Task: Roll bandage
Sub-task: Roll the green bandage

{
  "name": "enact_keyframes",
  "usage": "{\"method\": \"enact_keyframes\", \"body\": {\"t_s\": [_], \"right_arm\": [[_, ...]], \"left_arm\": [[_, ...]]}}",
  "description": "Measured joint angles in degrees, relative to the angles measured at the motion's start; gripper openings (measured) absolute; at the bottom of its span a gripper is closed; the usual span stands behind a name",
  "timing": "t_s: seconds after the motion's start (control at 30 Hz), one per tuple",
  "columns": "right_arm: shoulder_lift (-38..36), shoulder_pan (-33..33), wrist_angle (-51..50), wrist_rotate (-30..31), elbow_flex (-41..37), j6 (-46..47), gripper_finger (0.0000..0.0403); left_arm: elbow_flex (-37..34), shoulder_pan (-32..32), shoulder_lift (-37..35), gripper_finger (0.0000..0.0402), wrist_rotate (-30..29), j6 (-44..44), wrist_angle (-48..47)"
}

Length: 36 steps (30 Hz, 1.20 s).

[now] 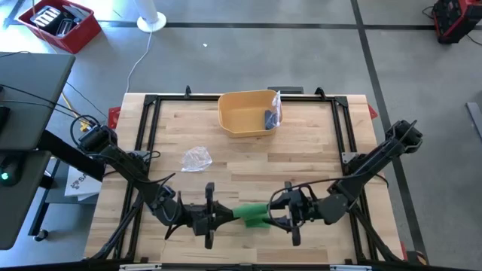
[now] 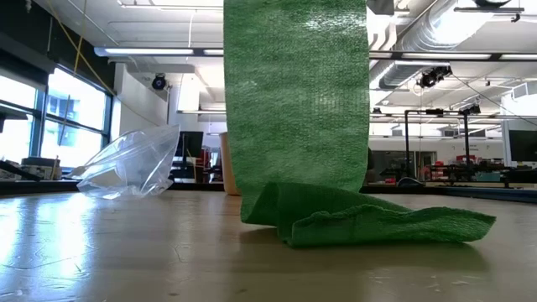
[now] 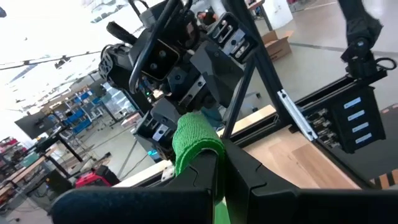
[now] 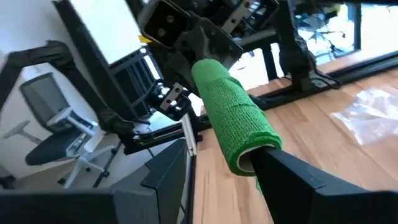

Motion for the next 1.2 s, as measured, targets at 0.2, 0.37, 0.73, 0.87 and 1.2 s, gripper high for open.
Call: {"method": "enact_keyframes", "body": {"t_s": [0.2, 0.37, 0.73, 0.87, 1.2], "right_arm": [[0.00, -0.50, 1.62, -0.69, 0.00, -2.80, 0.0159], [0.00, -1.09, 1.07, 0.94, -0.02, -6.31, 0.0075], [-0.05, 0.91, -0.63, 2.93, -0.02, -44.16, 0.0021], [-0.04, 2.29, -4.83, 3.63, 0.00, -66.49, 0.0010], [0.05, 4.25, -6.84, 9.83, 0.02, -64.44, 0.0018]], "left_arm": [[0.09, -0.02, -0.07, 0.0005, 1.32, -1.88, -0.21], [0.09, 0.53, -0.14, 0.0018, 1.74, -9.20, -1.15], [0.09, 5.05, -1.07, 0.0113, 10.16, -36.04, -3.54], [0.09, 6.92, -1.11, 0.0119, 13.17, -44.93, -3.56], [0.09, 9.20, -1.14, 0.0017, 14.84, -46.53, -3.66]]}}
